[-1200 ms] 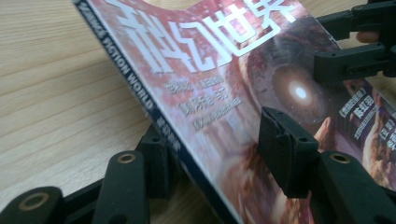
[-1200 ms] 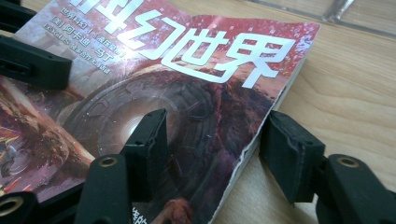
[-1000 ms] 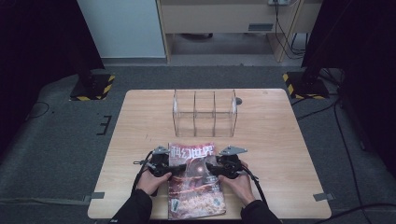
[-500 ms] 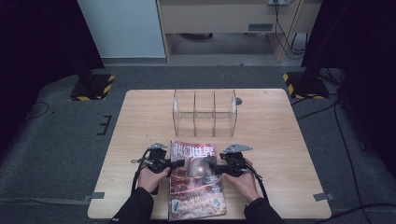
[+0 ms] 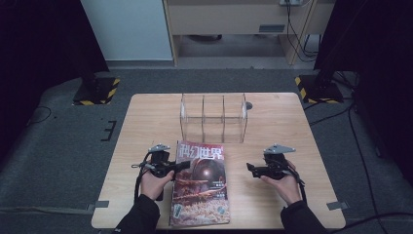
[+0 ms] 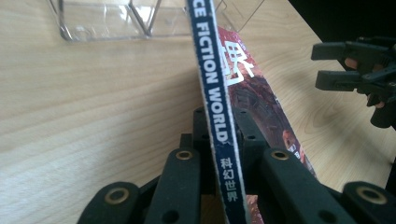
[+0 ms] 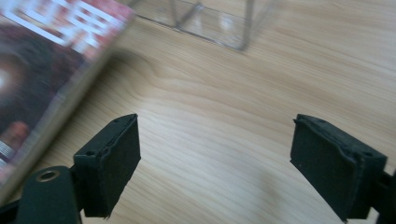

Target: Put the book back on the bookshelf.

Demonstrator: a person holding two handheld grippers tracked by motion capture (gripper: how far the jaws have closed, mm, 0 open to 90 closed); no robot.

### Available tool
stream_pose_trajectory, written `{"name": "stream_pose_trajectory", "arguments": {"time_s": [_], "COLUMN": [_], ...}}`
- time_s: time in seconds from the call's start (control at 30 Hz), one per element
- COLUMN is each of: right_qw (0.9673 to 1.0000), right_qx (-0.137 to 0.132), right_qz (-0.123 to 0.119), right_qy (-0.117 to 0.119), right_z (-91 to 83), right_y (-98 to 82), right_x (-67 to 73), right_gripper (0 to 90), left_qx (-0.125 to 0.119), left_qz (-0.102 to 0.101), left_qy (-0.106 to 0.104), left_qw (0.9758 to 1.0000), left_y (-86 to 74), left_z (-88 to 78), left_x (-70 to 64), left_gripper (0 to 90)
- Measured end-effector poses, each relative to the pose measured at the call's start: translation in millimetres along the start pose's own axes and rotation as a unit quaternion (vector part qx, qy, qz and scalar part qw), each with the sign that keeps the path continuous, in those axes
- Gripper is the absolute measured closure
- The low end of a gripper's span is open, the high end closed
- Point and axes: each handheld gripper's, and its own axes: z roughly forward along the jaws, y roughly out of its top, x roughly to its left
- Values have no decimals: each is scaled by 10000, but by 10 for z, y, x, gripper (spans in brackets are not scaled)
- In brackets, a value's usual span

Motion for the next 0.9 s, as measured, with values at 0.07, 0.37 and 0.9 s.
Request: {"name": "stream_pose_trajectory", "arguments": {"time_s": [0.07, 0.37, 0.9], "right_qw": [9999, 9954, 9977], "right_qx": [106, 780, 296], "right_qz": [-4, -143, -98], "right_qy": [-105, -546, -594], "right_z": [-47, -49, -9], "right_y": [-43, -354, -452], "right_x": [-93, -422, -511], "right_gripper": [114, 66, 13], "left_qx": [-61, -229, -663], "left_qz": [-31, -82, 189], "left_qy": [-9, -29, -179], "left_qw": [10000, 9997, 9975], "left_y": [24, 164, 452], "left_z": [-46, -213, -552], "left_x": [-2, -63, -321], "left_gripper": [824, 836, 837]}}
